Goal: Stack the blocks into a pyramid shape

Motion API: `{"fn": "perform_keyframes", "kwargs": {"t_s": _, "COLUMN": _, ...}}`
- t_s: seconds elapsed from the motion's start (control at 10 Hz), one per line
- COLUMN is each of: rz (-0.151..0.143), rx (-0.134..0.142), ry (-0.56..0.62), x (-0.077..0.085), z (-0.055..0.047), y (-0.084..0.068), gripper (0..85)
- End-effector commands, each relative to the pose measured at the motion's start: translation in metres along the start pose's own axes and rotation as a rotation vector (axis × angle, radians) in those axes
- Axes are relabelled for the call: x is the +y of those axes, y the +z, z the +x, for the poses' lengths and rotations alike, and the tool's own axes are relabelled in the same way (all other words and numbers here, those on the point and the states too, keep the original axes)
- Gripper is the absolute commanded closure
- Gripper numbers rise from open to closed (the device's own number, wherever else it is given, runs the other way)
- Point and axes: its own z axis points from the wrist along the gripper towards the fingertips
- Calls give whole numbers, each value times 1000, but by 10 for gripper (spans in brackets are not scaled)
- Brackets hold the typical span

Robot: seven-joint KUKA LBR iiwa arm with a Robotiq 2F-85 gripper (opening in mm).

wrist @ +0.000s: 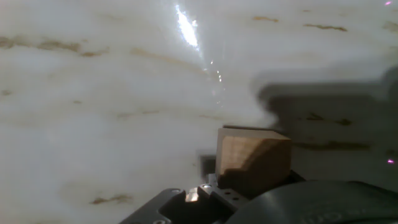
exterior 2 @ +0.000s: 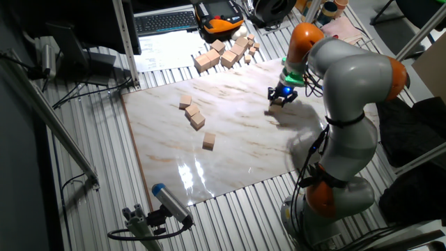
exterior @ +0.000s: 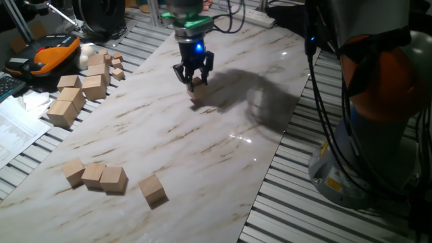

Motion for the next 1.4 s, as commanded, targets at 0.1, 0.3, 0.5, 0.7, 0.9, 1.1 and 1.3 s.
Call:
{"fn": "perform_keyframes", "kwargs": {"t_s": 0.1, "rz": -57, "rx": -59, "ry": 591, "x": 4, "z": 1, "y": 0, "gripper": 850}}
{"fn": "perform_keyframes", "kwargs": {"t_s": 0.3, "rz": -50, "rx": -74, "ry": 642, "x": 12, "z": 3, "y": 1, "gripper": 850}}
{"fn": "perform_keyframes", "kwargs": {"t_s": 0.5, "rz": -30, "rx": -104, "ry": 737, "x": 27, "z": 2, "y": 12, "gripper": 850}}
{"fn": "perform_keyframes", "kwargs": {"t_s": 0.7, "rz": -36, "rx": -125, "ry": 839, "x": 35, "z": 2, "y": 19, "gripper": 850}}
{"fn": "perform_keyframes", "kwargs": {"t_s": 0.9, "rz": -61, "rx": -132, "ry": 931, "x": 39, "z": 4, "y": 21, "gripper": 850}}
{"fn": "perform_keyframes", "kwargs": {"t_s": 1.1, "rz": -77, "rx": -145, "ry": 1030, "x": 45, "z": 4, "y": 24, "gripper": 850}}
{"fn": "perform_keyframes", "kwargs": {"t_s": 1.3, "rz": -65, "rx": -167, "ry": 1159, "x": 53, "z": 6, "y": 31, "gripper": 850}}
